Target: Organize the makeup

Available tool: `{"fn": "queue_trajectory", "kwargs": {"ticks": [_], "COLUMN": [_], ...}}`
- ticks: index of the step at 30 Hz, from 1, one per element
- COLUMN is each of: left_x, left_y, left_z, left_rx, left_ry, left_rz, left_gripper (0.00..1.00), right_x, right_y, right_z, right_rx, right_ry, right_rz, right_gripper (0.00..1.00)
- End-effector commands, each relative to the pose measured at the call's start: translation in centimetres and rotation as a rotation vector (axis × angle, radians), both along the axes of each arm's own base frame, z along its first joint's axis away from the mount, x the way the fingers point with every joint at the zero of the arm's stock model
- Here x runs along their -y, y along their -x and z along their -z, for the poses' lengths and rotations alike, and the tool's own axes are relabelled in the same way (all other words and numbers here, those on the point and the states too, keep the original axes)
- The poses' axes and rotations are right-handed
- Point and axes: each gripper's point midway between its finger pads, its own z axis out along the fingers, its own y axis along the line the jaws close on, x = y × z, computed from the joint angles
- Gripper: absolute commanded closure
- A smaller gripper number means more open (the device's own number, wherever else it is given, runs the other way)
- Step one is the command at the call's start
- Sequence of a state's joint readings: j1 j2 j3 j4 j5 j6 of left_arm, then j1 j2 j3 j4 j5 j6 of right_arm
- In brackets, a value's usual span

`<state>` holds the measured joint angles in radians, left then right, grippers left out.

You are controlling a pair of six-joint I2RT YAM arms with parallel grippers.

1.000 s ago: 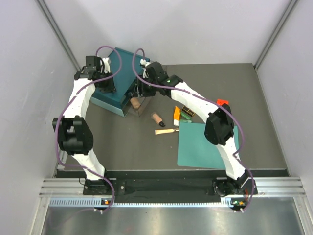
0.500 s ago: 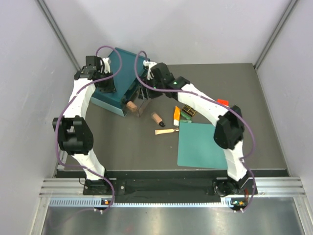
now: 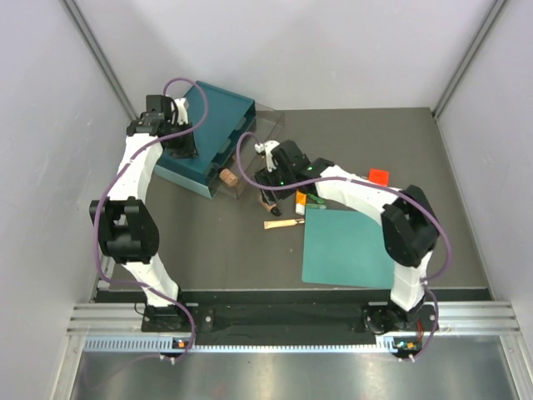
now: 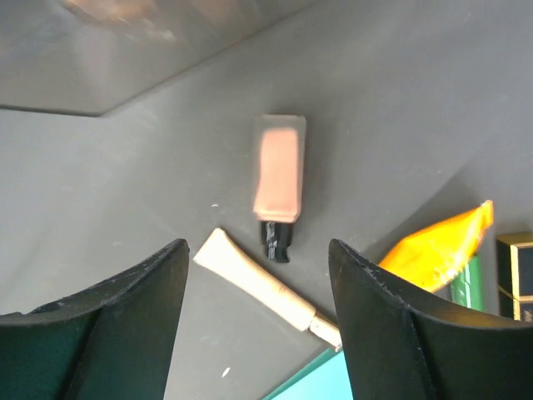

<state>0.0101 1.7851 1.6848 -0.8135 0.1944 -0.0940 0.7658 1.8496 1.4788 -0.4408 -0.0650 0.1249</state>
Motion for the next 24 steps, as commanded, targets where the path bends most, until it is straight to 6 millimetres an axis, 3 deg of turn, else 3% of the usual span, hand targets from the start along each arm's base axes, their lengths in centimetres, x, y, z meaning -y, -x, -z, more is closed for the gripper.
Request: {"fn": "queue_trajectory", "kwargs": {"ticks": [1, 3, 4, 10, 15, 18, 19, 20, 24], "left_x": [-0.7, -0.7, -0.6, -0.7, -0.8, -0.9, -0.9, -0.9, -0.8], "left_y": [3.8, 3.9, 3.9, 4.0, 4.1, 4.1, 4.1, 4.1, 3.9], "left_z": [4.3, 4.4, 4.4, 4.4, 4.5, 4.5, 4.5, 4.6, 4.5], "left_rx": [-0.206, -0.208, -0.208, -0.210, -0.211, -0.211, -0.211, -0.216, -0.208], "left_ry": [-0.039, -0.040, -0.040, -0.040, -0.048, -0.050, -0.050, -0.049, -0.046], "left_rz": [-0.001, 0.001, 0.002, 0.001, -0.001, 0.000, 0.000, -0.001, -0.001], "left_gripper": [0.72, 0.71, 0.71, 0.71, 0.71, 0.71, 0.71, 0.71, 0.71], "right_x": [-1.6, -2.2, -2.4, -3.4, -3.7, -3.2, -3.1, -2.5, -0.2], "right_y": [-1.0, -1.7, -1.9, -3.3, -3.4, -3.1, -3.1, -3.6, -3.6], "right_z": [1.6, 1.7, 2.9, 5.3, 6.1, 6.6, 6.3, 6.0, 4.9], "right_rx": [0.032, 0.032, 0.016, -0.027, -0.046, -0.064, -0.062, -0.040, -0.006], "right_ry": [0.020, 0.012, 0.024, 0.030, 0.015, 0.025, 0.021, 0.030, 0.037], "right_rz": [-0.017, -0.009, -0.004, 0.066, 0.092, 0.105, 0.106, 0.138, 0.195], "right_gripper": [0.32, 0.32, 0.32, 0.34, 0.44, 0.74, 0.93, 0.99, 1.00]}}
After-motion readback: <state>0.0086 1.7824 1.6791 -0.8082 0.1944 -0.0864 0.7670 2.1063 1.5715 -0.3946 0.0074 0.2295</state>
